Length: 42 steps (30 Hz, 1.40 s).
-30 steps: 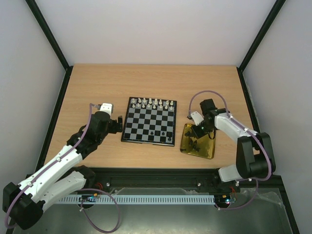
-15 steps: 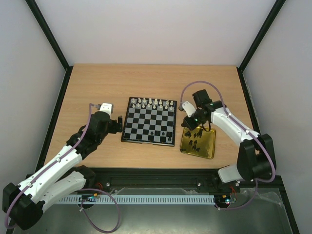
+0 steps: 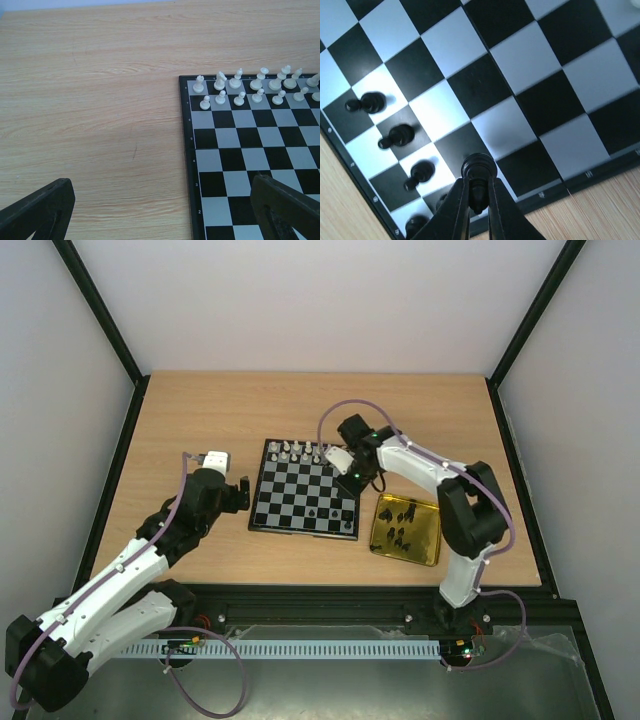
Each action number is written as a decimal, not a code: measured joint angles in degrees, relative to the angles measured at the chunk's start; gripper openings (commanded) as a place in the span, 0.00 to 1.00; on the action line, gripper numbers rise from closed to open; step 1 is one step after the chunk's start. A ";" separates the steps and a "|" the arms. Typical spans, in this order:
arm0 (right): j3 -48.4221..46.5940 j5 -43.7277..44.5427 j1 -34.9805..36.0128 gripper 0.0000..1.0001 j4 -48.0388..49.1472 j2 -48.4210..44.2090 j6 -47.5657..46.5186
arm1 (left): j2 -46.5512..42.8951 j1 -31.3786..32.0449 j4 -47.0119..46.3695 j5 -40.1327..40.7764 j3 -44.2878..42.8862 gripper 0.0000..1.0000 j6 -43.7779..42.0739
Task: Set up the chess pieces on the board
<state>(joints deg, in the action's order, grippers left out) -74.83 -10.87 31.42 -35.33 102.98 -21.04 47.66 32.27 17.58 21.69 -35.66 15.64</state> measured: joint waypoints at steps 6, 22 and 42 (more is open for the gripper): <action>-6.47 1.33 4.11 0.03 -0.81 6.71 1.16 | 0.00 -0.09 0.02 -0.02 0.00 0.99 0.00; -7.76 3.17 5.20 0.38 -1.01 6.34 3.13 | 0.61 -0.11 0.42 -2.84 -0.57 0.82 -0.44; 30.03 -6.75 -17.73 0.69 16.04 -42.56 12.33 | 39.52 12.61 4.35 -21.73 -26.40 0.51 -0.22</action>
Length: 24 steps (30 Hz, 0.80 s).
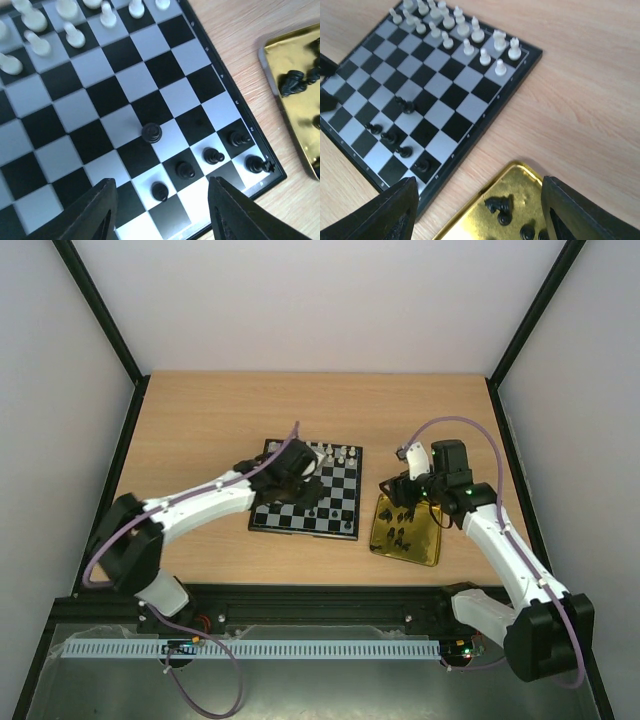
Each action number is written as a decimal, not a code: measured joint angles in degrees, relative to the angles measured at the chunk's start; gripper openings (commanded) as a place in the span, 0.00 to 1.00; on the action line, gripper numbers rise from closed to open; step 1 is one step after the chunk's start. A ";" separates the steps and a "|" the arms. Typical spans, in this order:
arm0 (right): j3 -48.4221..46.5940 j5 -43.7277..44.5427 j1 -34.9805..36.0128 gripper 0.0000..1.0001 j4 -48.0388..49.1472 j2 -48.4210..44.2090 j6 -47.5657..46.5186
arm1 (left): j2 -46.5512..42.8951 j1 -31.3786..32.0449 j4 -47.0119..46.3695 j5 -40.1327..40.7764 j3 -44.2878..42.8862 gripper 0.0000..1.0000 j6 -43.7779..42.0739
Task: Set up the chess pieces on the board
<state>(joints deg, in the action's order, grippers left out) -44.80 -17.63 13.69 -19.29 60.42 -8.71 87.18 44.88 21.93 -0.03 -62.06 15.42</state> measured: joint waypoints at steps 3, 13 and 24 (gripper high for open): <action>0.04 -0.50 -0.09 0.70 2.10 -0.94 0.00 | 6.38 0.92 1.22 -0.20 -2.91 0.47 0.68; 1.09 -3.15 -0.09 0.72 4.20 -1.81 -1.40 | 14.75 1.77 3.21 0.26 -8.22 0.39 1.88; 1.27 -3.10 -0.09 0.73 4.20 -1.81 -2.49 | 21.29 1.77 3.32 2.12 -13.42 0.25 1.92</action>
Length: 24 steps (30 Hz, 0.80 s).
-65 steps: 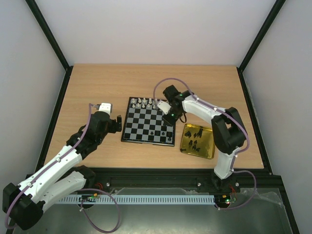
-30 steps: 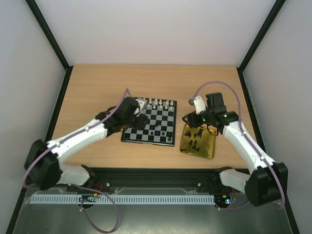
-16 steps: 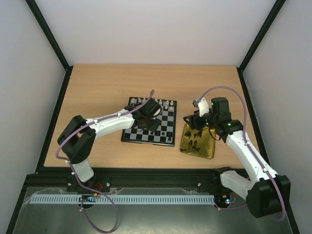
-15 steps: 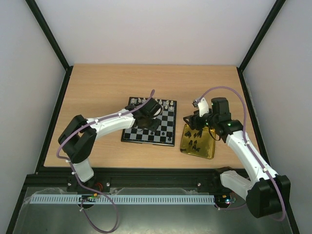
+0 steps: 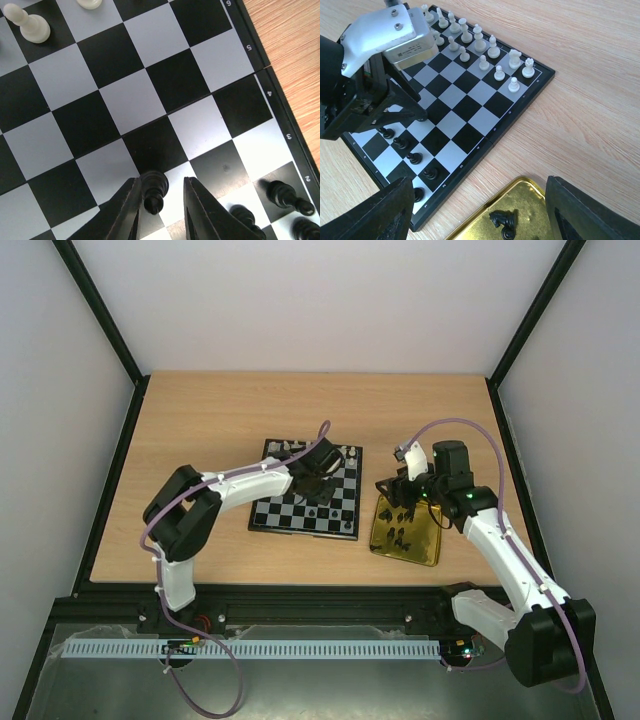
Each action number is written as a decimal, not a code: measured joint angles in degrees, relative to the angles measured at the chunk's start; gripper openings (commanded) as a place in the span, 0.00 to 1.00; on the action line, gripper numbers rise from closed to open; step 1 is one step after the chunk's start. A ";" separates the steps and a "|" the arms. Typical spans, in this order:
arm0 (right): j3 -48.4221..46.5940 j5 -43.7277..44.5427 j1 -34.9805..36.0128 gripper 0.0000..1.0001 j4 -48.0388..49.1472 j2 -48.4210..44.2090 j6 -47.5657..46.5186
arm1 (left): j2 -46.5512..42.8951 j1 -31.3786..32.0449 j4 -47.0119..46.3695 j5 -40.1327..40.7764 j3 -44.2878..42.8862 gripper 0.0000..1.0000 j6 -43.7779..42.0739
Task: Set up the chess pieces on the board
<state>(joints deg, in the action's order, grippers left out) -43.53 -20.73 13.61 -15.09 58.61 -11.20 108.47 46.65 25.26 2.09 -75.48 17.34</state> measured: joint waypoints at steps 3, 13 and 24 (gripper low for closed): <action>0.00 0.00 0.00 0.73 0.00 0.00 -0.17 | 0.90 0.00 0.00 0.63 -0.48 0.20 -0.04; 0.04 0.13 0.00 0.73 0.00 0.39 -0.37 | 1.64 0.00 0.17 1.66 -0.61 0.09 -0.31; 0.09 0.22 0.00 0.73 -0.02 1.64 -0.63 | -15.06 -0.70 1.77 4.72 7.76 0.06 1.20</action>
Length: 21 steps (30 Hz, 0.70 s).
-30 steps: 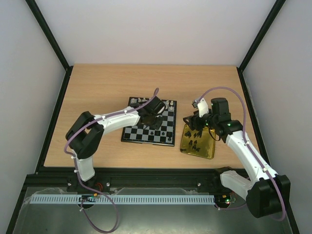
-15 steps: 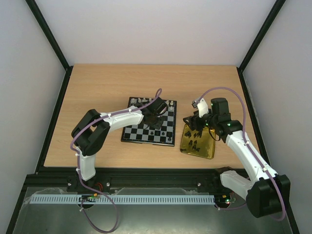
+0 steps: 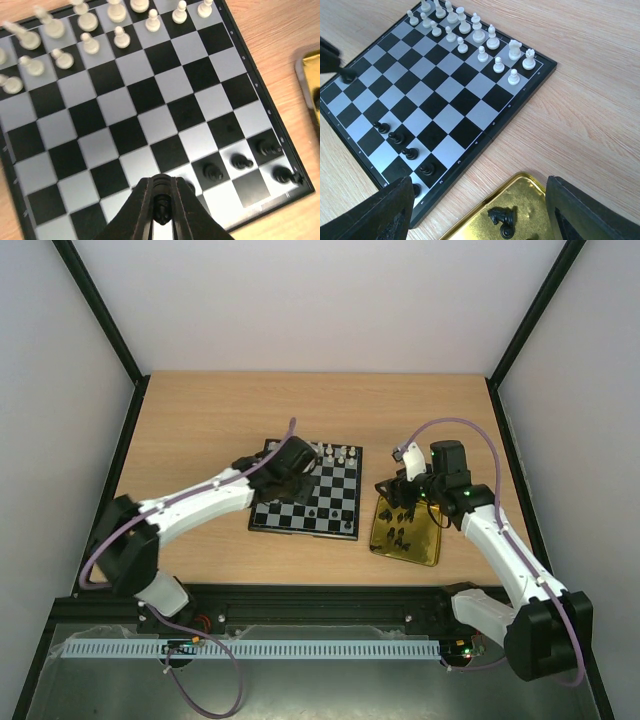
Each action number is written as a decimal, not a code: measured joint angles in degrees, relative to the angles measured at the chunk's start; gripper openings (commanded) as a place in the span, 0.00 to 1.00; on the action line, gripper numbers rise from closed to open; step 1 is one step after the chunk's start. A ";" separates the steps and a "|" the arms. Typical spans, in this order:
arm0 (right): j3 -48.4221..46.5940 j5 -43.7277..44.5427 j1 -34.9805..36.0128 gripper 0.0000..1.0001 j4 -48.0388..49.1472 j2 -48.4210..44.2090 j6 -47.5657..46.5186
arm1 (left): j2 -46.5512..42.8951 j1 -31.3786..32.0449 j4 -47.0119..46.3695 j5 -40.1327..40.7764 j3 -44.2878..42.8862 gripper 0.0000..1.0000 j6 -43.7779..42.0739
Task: Set up the chess pieces on the board
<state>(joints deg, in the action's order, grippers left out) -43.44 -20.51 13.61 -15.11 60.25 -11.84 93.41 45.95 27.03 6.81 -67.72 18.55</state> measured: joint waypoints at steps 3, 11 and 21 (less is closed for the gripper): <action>0.00 0.00 0.00 0.73 0.00 0.26 -0.24 | -6.80 -0.02 1.05 0.17 3.85 0.06 0.98; 0.00 0.00 0.00 0.73 0.00 0.63 -0.79 | -10.47 -0.02 2.05 -1.86 12.98 0.06 3.13; 0.00 0.00 0.00 0.73 0.00 0.98 -0.85 | -7.37 -0.02 0.26 -2.97 15.32 0.06 3.78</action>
<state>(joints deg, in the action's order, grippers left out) -43.44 -20.51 13.61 -15.11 61.23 -12.69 86.04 45.93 27.29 3.84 -52.40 22.33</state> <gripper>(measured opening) 0.729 0.105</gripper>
